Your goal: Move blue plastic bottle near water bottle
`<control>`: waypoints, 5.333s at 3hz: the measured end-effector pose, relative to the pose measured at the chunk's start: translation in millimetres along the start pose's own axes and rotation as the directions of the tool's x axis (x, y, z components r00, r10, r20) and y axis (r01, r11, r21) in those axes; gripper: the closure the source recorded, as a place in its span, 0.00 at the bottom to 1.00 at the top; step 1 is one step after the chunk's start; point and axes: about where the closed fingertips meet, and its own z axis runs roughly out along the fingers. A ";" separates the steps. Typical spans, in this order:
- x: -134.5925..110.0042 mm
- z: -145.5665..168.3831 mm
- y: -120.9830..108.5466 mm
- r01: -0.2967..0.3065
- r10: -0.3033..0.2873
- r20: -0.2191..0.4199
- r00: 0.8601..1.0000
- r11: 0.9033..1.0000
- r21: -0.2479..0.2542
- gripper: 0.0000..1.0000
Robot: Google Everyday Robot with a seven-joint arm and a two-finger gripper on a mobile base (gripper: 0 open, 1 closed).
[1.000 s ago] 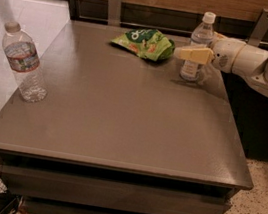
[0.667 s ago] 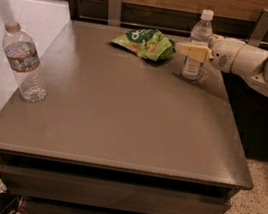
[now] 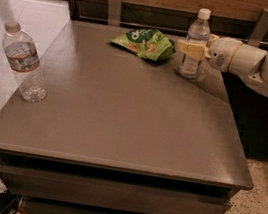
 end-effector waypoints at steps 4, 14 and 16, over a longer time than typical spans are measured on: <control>-82.8 -23.4 84.4 0.055 -0.057 0.042 0.998 0.998 0.041 1.00; -17.5 110.1 336.7 0.132 -0.094 0.096 0.991 0.825 -0.549 1.00; -15.9 114.8 343.3 0.128 -0.087 0.099 0.991 0.805 -0.579 0.82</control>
Offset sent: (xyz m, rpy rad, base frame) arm -0.0118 0.0113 0.0495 -0.0912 -0.0341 0.0175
